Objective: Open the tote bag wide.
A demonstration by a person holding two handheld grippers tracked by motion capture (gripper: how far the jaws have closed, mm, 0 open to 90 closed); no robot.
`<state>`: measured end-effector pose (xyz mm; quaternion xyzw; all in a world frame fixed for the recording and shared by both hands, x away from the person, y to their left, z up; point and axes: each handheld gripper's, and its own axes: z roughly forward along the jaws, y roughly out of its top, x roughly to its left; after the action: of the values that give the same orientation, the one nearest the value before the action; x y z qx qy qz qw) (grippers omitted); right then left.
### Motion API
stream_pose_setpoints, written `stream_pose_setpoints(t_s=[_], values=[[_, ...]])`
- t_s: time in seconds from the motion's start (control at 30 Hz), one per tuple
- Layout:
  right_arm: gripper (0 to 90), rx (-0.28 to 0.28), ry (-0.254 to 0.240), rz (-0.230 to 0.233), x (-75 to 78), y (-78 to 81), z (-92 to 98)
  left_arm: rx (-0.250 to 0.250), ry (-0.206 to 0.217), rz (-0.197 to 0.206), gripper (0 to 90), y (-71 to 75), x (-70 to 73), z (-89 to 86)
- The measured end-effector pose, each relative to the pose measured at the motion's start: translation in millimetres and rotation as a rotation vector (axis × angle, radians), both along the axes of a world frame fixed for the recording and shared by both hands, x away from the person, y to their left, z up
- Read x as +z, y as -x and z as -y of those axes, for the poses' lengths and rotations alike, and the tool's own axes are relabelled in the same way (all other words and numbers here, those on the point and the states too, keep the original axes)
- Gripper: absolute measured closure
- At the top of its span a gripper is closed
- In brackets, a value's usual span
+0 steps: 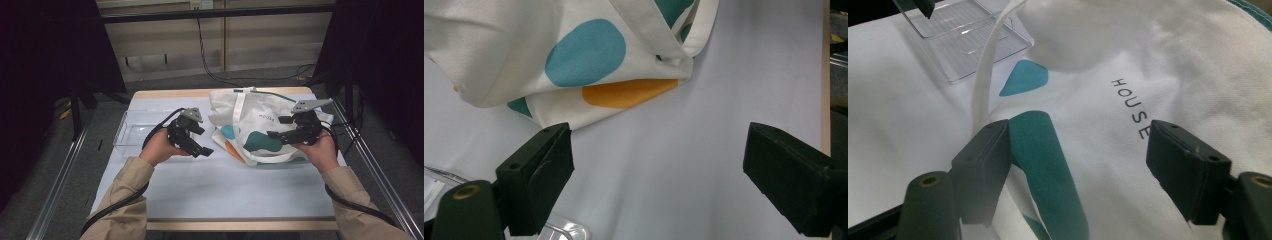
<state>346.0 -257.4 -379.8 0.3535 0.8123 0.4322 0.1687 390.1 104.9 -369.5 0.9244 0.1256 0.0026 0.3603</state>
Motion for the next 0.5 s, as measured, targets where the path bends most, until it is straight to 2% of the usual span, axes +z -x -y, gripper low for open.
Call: stream_pose_setpoints(t_s=[0.07, 0.4, 0.5], values=[[25.6, 0.006, 0.002, -0.001, -0.5, 0.0, -0.6, -0.002, -0.015, 0.006, 12.9, -3.2, 0.4, 0.2], [26.0, 0.019, 0.001, -0.005, -0.8, 0.3, -3.7, 0.007, -0.019, 0.009, 13.3, -14.2, 1.9, 7.6], [26.1, 0.020, 0.014, -0.002, -1.3, 0.3, -5.7, 0.012, -0.016, 0.013, 13.6, -16.2, 2.4, 9.2]])
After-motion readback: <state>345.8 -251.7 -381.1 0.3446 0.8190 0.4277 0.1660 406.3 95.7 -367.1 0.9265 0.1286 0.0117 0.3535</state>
